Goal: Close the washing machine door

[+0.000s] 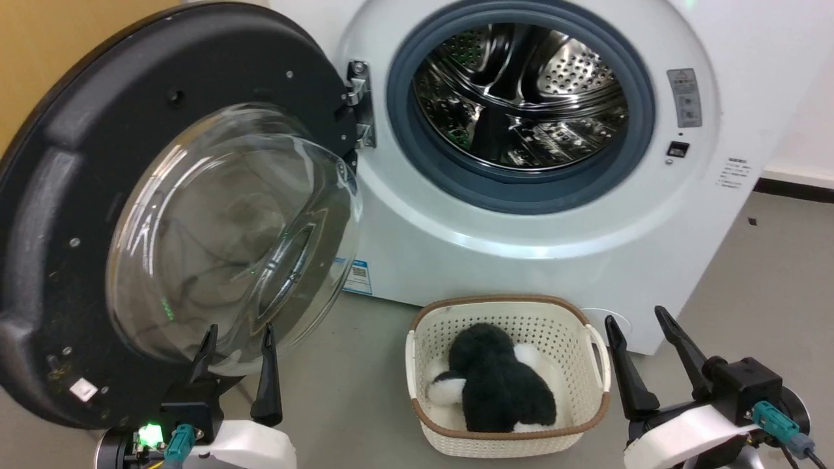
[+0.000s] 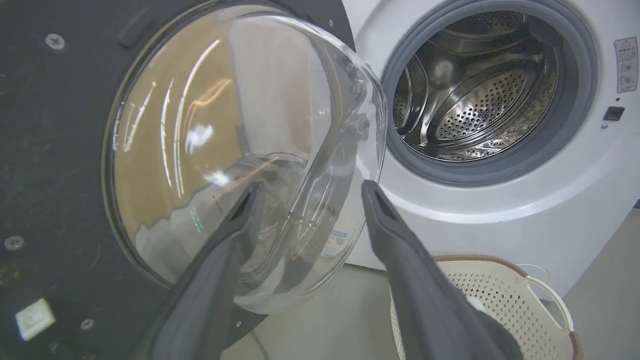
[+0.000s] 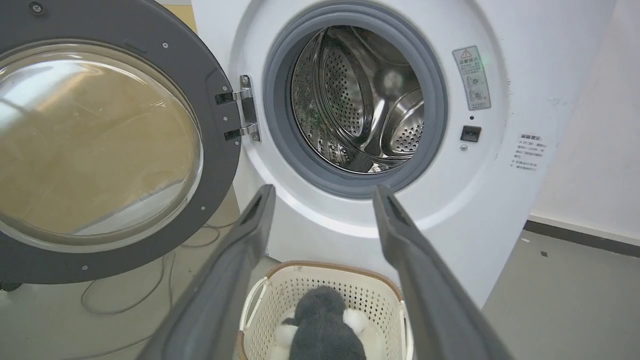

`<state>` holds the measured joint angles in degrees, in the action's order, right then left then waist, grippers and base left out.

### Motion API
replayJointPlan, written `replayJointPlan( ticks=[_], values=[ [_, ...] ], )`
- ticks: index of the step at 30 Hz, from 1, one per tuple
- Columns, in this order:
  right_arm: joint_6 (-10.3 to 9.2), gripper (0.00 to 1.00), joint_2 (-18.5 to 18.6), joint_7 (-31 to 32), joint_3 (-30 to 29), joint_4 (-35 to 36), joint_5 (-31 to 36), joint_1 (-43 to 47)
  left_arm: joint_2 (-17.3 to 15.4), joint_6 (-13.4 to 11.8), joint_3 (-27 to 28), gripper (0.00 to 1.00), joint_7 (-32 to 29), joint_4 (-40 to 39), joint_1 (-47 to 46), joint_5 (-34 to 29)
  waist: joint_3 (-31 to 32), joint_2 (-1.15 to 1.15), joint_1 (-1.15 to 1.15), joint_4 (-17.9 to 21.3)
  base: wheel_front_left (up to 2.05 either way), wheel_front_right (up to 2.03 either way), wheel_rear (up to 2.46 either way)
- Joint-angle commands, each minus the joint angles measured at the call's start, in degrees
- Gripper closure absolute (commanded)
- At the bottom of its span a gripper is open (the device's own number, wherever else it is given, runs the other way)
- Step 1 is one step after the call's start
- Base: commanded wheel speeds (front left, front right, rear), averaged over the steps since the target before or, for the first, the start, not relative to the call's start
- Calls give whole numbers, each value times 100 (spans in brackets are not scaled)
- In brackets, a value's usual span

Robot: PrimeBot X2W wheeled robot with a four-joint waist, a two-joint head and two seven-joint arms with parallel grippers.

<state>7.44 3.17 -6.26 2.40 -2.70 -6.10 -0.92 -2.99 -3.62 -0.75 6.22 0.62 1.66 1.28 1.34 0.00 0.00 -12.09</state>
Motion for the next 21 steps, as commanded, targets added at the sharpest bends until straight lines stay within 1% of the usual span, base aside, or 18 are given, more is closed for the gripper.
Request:
replayJointPlan(
  ticks=[1, 21],
  values=[
    [2, 0, -13, -68, 38, -32, -77, 109, -20, -48, 7, 0, 70, -6, 85, 37, 7, 0, 0, -79, 0, 0, 0],
    [3, 0, 47, -307, 463, -318, -268, -167, -6, -320, 116, 0, 310, -260, 265, 126, -109, 0, 0, -645, 0, 0, 0]
  ],
)
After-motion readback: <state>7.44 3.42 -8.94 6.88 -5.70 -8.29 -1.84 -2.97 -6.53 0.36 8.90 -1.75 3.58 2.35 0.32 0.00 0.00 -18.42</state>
